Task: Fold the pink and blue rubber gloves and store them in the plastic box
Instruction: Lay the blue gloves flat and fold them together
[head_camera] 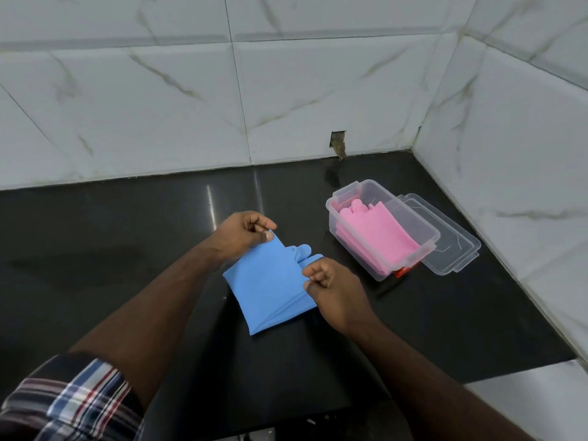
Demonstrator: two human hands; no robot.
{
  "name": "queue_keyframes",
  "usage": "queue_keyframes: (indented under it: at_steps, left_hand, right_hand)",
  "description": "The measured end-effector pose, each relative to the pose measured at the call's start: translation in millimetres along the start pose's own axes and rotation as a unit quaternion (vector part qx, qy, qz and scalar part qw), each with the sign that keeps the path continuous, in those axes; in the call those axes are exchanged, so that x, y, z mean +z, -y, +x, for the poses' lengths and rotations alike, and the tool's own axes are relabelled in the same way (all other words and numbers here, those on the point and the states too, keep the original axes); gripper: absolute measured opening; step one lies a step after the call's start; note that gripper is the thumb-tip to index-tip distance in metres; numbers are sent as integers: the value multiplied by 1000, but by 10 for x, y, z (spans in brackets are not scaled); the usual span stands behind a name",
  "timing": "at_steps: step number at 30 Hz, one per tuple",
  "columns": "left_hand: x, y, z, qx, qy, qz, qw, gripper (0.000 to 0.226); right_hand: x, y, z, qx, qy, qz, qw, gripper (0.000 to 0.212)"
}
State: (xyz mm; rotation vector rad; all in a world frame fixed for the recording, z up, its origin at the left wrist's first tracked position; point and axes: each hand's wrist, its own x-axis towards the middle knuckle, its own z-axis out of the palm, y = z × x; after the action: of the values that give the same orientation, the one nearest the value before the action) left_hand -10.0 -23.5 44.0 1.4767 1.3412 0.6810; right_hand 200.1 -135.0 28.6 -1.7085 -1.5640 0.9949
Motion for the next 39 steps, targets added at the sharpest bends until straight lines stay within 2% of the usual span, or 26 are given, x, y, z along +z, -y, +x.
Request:
queue_keyframes:
  at_steps: [7, 13, 20, 31, 39]
  left_hand:
    - [238, 17, 150, 26, -41, 35, 998, 15]
    - [337, 32, 238, 39, -42, 42, 997, 12]
    - [394, 94, 257, 40, -68, 38, 996, 13]
    - [360, 110, 239, 25, -63, 28, 997, 17]
    - [280, 197, 222, 19, -43, 55, 997, 16]
  right_hand:
    - [-70, -123, 60, 11, -19, -5, 1000, 17]
    - [-78, -186, 72, 15, -28, -2, 999, 19]
    - [-76, -145, 102, -31, -36, -45, 998, 23]
    - [-20, -235, 136, -99, -75, -91, 988, 30]
    - [-34, -260, 140, -95, -89, -107, 986, 25]
